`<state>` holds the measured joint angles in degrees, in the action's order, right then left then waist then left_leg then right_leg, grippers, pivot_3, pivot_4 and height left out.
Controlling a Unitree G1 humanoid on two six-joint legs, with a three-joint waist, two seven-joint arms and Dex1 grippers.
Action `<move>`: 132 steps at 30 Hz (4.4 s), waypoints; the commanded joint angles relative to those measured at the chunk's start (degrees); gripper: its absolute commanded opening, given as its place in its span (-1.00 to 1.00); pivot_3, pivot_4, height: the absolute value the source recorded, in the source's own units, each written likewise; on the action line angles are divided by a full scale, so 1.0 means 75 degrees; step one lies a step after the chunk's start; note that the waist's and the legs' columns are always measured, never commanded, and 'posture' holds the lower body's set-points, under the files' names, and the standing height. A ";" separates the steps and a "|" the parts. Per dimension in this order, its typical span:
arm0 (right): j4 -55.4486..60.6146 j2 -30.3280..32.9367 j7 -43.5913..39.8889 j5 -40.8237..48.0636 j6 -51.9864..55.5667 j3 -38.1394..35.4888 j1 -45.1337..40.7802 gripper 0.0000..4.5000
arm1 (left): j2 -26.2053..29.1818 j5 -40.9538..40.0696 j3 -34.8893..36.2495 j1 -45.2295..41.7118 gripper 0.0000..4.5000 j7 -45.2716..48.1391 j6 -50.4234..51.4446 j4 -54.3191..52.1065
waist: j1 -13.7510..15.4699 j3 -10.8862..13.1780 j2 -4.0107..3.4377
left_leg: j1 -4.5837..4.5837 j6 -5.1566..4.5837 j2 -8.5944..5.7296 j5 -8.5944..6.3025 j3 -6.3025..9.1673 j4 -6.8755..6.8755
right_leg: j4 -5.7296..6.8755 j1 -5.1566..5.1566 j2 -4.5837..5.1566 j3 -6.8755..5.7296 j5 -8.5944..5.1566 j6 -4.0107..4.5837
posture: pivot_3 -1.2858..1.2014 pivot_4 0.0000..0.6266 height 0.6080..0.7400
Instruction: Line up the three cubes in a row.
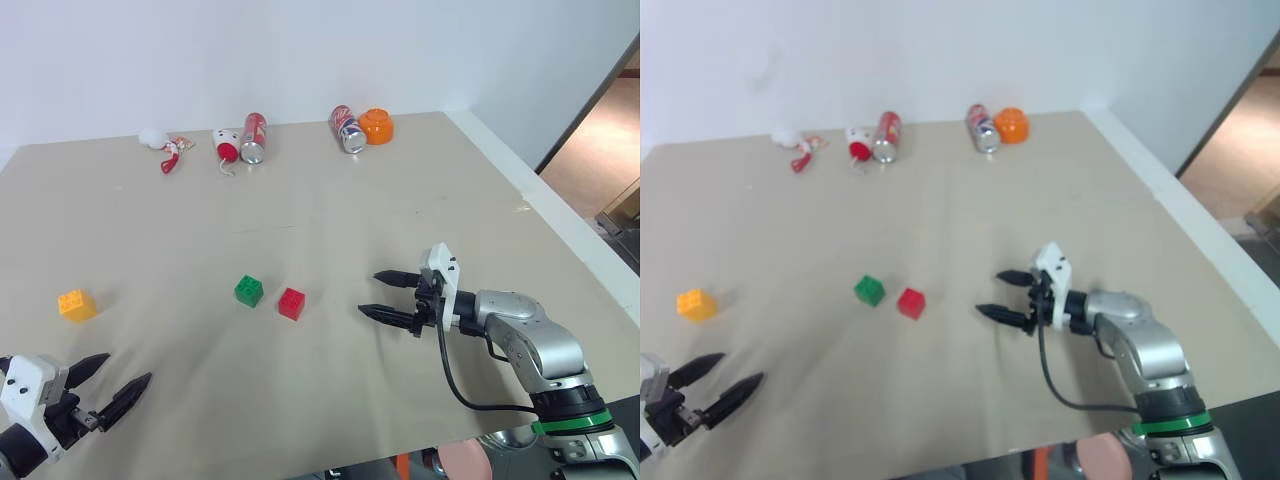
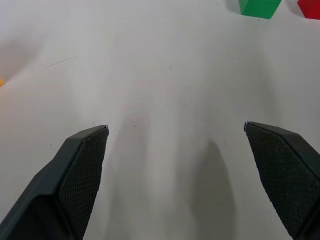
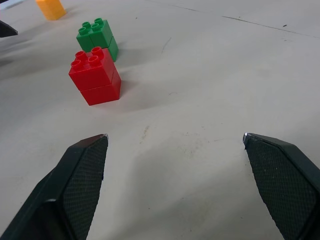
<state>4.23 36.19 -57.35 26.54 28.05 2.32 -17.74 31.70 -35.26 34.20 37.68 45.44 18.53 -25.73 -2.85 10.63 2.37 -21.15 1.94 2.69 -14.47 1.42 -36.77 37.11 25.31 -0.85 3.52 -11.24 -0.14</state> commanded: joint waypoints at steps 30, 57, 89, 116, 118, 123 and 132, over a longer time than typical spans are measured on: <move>0.0628 -0.1273 0.0729 -0.0975 -0.0231 0.1541 -0.0740 0.99 | 0.1254 -0.0650 -0.2678 -0.3946 1.00 0.1137 0.0616 -0.0972 | 0.0009 -0.0002 0.0002 | -0.0004 0.0001 0.0002 0.0003 0.0013 -0.0003 | 0.0005 -0.0006 -0.0016 0.0008 0.0022 -0.0033 | 0.03 -0.52 1.00; -0.0592 -0.2052 0.0248 -0.1586 -0.0426 0.2009 -0.1273 0.99 | 0.0963 0.0709 -0.3454 -0.4473 1.00 0.1960 -0.1482 0.0476 | 0.0009 -0.0002 -0.0001 | -0.0004 -0.0001 0.0007 0.0003 0.0016 -0.0003 | 0.0007 -0.0005 -0.0021 0.0006 0.0034 -0.0034 | 0.03 -0.52 1.00; -0.2479 -0.2516 -0.0131 -0.2714 -0.2588 0.2488 -0.1924 0.99 | 0.0977 0.0581 -0.3215 -0.4377 1.00 0.1901 -0.1465 0.0725 | -0.0127 -0.0002 0.0000 | 0.0016 -0.0034 0.0026 0.0053 0.0017 -0.0002 | 0.0011 -0.0007 -0.0059 0.0020 0.0079 0.0012 | 0.03 -0.52 1.00; -0.3060 -0.2569 -0.1042 -0.2436 -0.2663 0.1961 -0.2423 0.99 | 0.0909 0.0408 -0.3133 -0.4378 1.00 0.1922 -0.1495 0.0949 | -0.0194 0.0003 -0.0007 | 0.0008 -0.0038 0.0038 0.0051 0.0019 0.0023 | 0.0010 0.0008 -0.0082 0.0033 0.0082 0.0017 | 0.03 -0.52 1.00; -0.2949 -0.2668 -0.0961 -0.2476 -0.2606 0.2026 -0.2338 0.99 | 0.0905 0.0403 -0.3138 -0.4368 1.00 0.1897 -0.1486 0.0935 | -0.0194 0.0003 -0.0007 | 0.0009 -0.0038 0.0039 0.0051 0.0019 0.0023 | 0.0010 0.0008 -0.0083 0.0033 0.0082 0.0016 | 0.03 -0.52 1.00; -0.2786 -0.2944 -0.0633 -0.2507 -0.2490 0.2076 -0.2247 0.99 | 0.0895 0.0393 -0.3159 -0.4344 1.00 0.1855 -0.1470 0.0924 | -0.0195 0.0003 -0.0007 | 0.0010 -0.0038 0.0047 0.0051 0.0022 0.0024 | 0.0010 0.0008 -0.0093 0.0030 0.0080 0.0021 | 0.03 -0.52 1.00; -0.2725 -0.3129 -0.0423 -0.2511 -0.2335 0.2100 -0.2301 0.99 | 0.0935 0.0449 -0.3186 -0.4327 1.00 0.1878 -0.1502 0.1012 | -0.0195 0.0003 -0.0007 | 0.0010 -0.0037 0.0047 0.0051 0.0021 0.0023 | 0.0010 0.0008 -0.0093 0.0031 0.0068 0.0042 | 0.03 -0.52 1.00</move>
<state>-18.21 13.08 -60.76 7.51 10.95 18.08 -34.36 38.62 -31.55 9.09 5.14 59.29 7.84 -17.63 -4.32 10.66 2.32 -21.08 1.66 3.04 -14.09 1.57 -36.60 37.18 25.37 -1.55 3.75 -10.73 0.18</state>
